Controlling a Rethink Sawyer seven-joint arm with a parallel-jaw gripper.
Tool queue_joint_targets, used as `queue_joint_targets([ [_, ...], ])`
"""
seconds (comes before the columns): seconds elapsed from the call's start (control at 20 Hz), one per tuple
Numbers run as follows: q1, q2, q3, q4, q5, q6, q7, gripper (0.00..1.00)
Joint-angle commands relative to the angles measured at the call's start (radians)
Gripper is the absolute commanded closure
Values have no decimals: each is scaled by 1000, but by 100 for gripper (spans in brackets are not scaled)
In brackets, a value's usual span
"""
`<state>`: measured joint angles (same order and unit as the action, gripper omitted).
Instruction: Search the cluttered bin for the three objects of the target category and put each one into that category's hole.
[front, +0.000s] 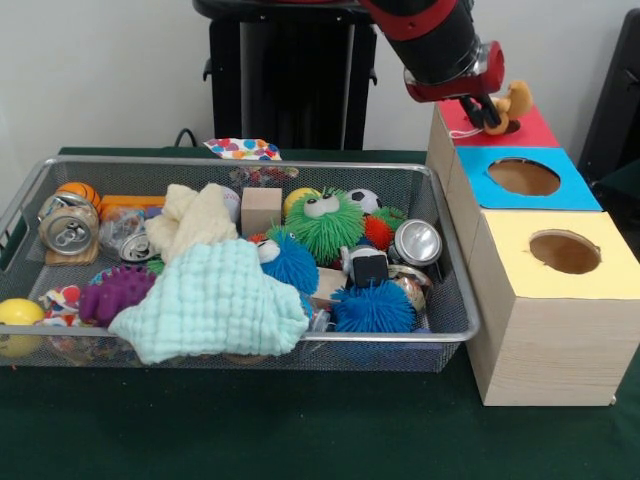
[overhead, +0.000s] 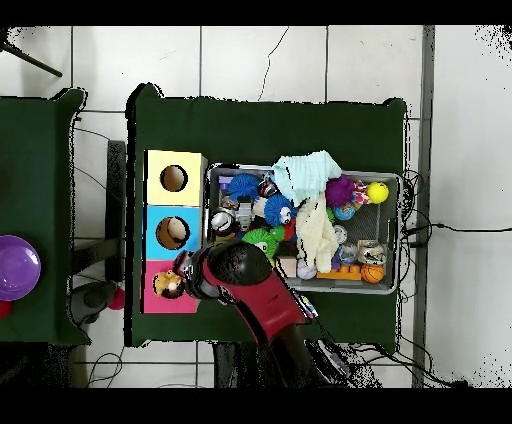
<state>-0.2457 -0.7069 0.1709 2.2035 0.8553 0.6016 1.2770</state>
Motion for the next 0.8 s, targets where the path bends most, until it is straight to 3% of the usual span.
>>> queue_joint_targets([
  [0.05,22,28,100,-14,97,-32,225,100],
  [0.25,35,44,91,-36,77,-31,233,100],
  [0.65,52,51,21,-73,-53,46,250,100],
  [0.8,69,73,-35,-119,-151,62,242,100],
])
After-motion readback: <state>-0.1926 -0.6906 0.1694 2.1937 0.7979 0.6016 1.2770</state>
